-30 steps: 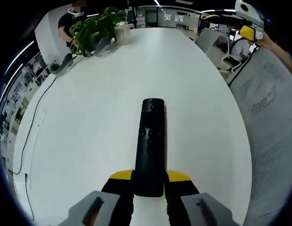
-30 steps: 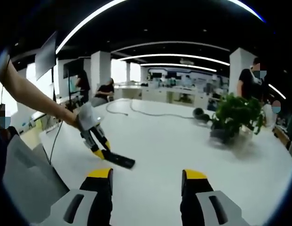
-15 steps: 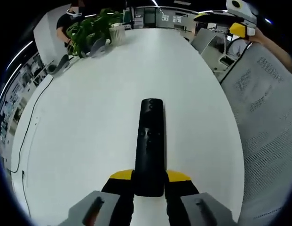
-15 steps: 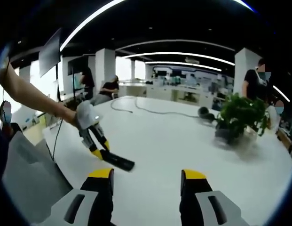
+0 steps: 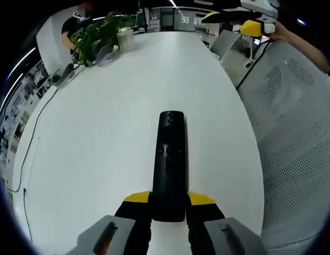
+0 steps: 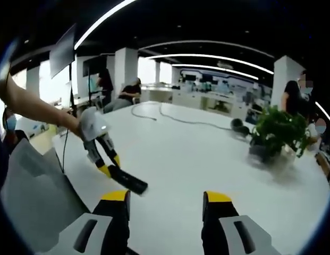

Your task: Press the specified remote control buttons in sequence, fully releasing each button before pressing the next.

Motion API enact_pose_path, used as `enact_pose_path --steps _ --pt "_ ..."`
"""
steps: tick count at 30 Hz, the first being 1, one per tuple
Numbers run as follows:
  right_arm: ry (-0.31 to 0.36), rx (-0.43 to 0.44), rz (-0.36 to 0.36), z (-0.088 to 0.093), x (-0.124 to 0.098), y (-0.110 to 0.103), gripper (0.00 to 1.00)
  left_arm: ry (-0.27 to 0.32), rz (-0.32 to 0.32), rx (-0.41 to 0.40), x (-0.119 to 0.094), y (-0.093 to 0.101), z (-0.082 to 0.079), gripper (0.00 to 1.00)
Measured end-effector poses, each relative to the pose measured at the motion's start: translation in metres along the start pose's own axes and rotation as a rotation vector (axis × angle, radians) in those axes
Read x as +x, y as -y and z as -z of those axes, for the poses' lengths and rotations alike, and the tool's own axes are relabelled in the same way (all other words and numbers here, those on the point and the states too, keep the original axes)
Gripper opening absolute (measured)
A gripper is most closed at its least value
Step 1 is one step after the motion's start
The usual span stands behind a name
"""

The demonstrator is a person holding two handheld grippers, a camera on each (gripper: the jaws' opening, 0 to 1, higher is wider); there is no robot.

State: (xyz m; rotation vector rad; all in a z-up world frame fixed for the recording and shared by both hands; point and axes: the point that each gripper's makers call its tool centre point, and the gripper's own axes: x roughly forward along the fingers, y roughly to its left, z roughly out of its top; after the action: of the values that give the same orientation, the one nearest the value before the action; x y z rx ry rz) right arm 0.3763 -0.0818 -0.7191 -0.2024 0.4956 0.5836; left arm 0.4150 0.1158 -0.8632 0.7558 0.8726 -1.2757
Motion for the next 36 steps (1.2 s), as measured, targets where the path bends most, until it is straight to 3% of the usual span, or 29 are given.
enact_pose_path --steps 15,25,31,36 --pt "-0.029 -0.034 -0.057 0.004 0.004 -0.013 0.50 0.026 -0.029 -0.041 -0.006 0.039 0.010 0.24" --pt "-0.196 -0.115 -0.133 0.033 0.013 -0.032 0.48 0.054 -0.045 -0.075 -0.008 0.051 0.011 0.24" --pt "-0.297 -0.162 -0.171 0.050 0.014 -0.042 0.47 0.039 -0.043 -0.062 -0.008 0.059 0.011 0.24" --pt "-0.304 -0.200 -0.199 0.047 0.015 -0.052 0.46 0.025 -0.046 -0.068 -0.008 0.064 0.012 0.24"
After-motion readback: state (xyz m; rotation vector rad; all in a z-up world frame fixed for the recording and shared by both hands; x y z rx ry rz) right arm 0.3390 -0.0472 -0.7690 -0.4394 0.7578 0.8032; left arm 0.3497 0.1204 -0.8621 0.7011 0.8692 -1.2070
